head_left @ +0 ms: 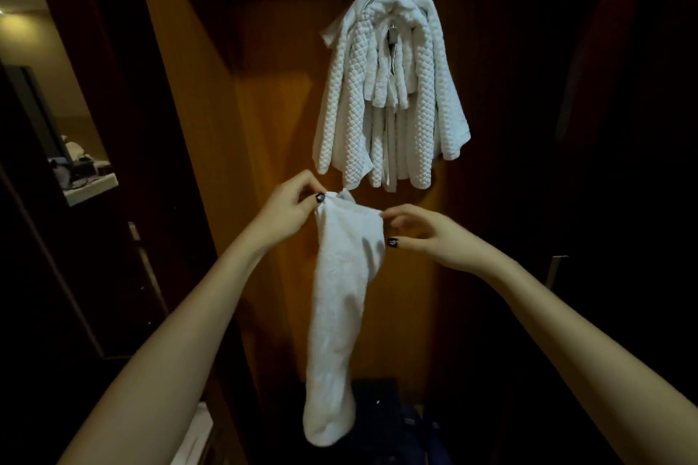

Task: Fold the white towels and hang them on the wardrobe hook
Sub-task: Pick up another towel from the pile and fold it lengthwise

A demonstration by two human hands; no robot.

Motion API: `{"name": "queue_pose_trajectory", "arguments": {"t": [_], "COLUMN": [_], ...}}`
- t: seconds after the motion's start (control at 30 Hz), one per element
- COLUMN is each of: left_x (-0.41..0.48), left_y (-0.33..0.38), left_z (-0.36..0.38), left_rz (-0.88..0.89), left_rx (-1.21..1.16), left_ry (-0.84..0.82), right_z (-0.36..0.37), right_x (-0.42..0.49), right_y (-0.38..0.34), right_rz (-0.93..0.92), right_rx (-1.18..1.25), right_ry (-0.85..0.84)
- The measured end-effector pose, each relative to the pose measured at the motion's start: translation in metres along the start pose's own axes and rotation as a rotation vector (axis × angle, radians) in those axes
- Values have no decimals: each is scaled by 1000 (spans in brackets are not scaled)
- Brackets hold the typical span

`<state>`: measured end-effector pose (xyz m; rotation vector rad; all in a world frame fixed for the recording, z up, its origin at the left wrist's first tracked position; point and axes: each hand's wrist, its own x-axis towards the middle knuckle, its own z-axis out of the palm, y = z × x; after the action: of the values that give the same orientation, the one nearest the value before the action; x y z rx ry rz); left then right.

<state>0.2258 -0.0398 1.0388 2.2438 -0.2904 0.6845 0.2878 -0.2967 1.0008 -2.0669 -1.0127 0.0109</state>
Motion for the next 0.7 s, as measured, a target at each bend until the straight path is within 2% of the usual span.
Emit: {"name": "queue_pose_trajectory", "arguments": {"t": [0.1, 0.23, 0.33, 0.47, 0.53, 0.6, 0.7], "left_x": [4, 1, -2, -5, -9, -12, -16], "left_y": [10, 14, 11, -5, -15, -26, -38], "left_z": [3, -3, -5, -5, -8, -12, -16], "left_rz": [50, 69, 62, 4, -33, -70, -87], "left_rx": [-61, -143, -152, -180, -214, -244, -211], "left_ry": [-31, -92, -111, -33, 17, 23, -1], "right_z": [25, 24, 21, 22, 22, 24, 21], "right_x": [18, 32, 40, 30, 18, 6, -5], "right_y": [-1, 1, 0, -2, -1, 4, 11], "right_rz": [-43, 32, 82, 88, 102, 93, 100], "right_rx": [32, 179, 134, 260, 231, 97, 92], "right_ry": [29, 57, 3, -84, -131, -146, -33]}}
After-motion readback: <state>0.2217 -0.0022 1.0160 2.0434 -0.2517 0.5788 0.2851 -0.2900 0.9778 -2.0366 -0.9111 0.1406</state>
